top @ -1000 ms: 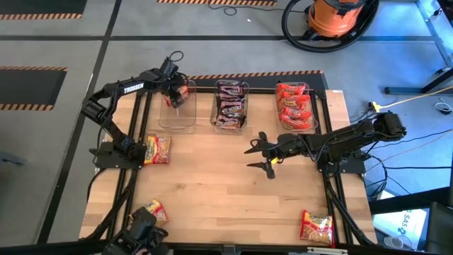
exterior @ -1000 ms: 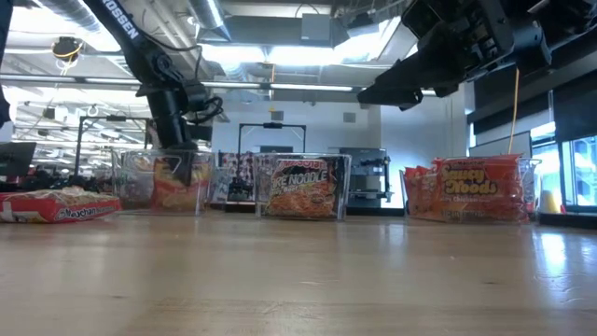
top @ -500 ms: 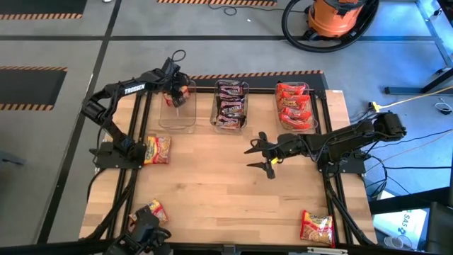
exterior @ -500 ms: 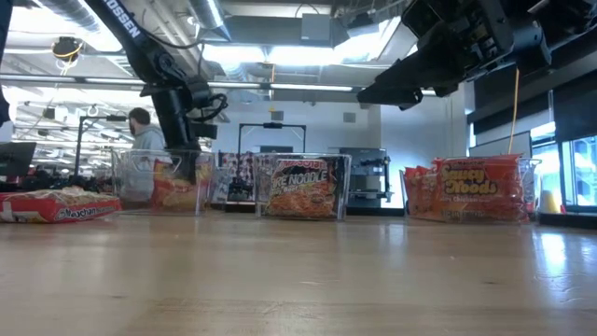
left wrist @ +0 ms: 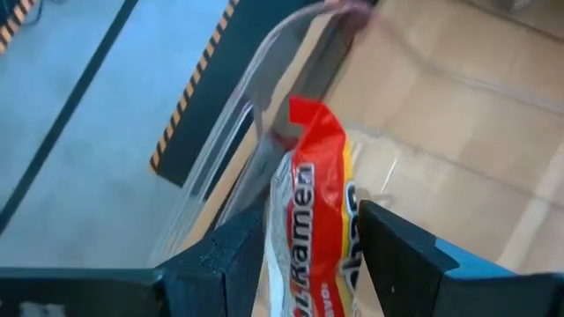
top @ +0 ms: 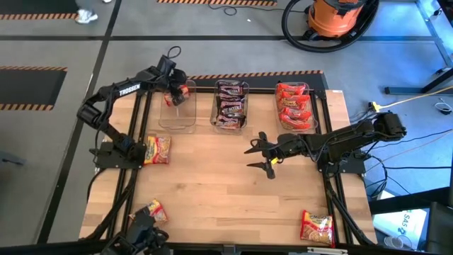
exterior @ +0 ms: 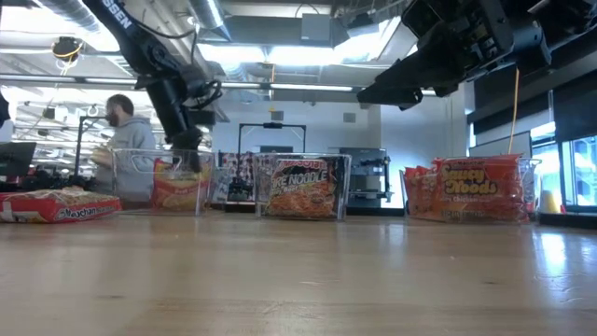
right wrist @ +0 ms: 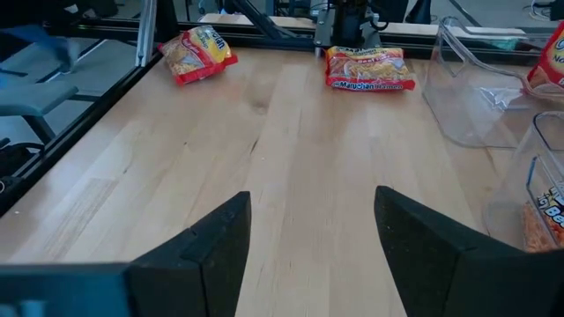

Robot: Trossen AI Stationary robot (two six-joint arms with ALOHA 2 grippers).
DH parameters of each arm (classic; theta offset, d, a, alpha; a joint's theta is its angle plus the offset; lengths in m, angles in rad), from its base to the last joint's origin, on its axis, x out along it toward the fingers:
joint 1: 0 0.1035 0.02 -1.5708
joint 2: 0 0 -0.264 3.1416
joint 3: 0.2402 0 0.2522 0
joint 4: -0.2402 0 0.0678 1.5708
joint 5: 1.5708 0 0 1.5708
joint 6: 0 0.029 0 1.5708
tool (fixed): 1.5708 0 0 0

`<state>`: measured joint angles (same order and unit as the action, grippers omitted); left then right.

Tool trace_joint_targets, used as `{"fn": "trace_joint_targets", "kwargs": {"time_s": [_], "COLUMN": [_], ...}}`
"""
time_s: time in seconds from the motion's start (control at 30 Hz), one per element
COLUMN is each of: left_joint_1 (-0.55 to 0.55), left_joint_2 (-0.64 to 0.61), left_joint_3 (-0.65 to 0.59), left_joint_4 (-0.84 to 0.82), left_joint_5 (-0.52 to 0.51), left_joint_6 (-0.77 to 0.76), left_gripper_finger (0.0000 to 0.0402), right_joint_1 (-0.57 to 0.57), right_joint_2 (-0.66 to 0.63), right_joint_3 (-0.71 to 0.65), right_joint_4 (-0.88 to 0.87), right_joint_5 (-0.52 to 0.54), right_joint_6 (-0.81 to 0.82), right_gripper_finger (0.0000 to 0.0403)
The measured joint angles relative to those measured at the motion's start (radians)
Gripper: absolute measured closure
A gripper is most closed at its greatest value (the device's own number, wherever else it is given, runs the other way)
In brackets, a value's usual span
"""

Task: Sort Maruchan noodles
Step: Put the red noodle pack into the left transparent bin

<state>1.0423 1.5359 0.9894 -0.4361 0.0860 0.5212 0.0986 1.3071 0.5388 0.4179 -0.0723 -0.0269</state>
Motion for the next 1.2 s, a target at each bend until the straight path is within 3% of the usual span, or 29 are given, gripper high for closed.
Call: {"fn": "trace_joint_targets", "kwargs": {"time_s": [0.67, 1.0, 1.2], "left_joint_1": [-0.014, -0.079, -0.1], "left_joint_2": [0.074, 0.062, 0.035], "left_joint_3": [0.0, 0.008, 0.068], "left_joint_4": [-0.081, -0.092, -0.217], "left_joint_5": [-0.122, -0.176, -0.118], "left_joint_6": [-0.122, -0.04, 0.061], "left_gripper_finger": [0.0228, 0.0337, 0.0346], "right_joint_1": [0.0, 0.0, 0.0], "right_joint_2": [0.0, 0.0, 0.0], "right_joint_3": [0.0, 0.0, 0.0], "right_joint_4": [0.004, 0.008, 0.008], "right_joint_5": [0.0, 0.0, 0.0], "right_joint_6": [0.003, 0.003, 0.003], "right_gripper_finger": [0.0182, 0.0182, 0.0182]}}
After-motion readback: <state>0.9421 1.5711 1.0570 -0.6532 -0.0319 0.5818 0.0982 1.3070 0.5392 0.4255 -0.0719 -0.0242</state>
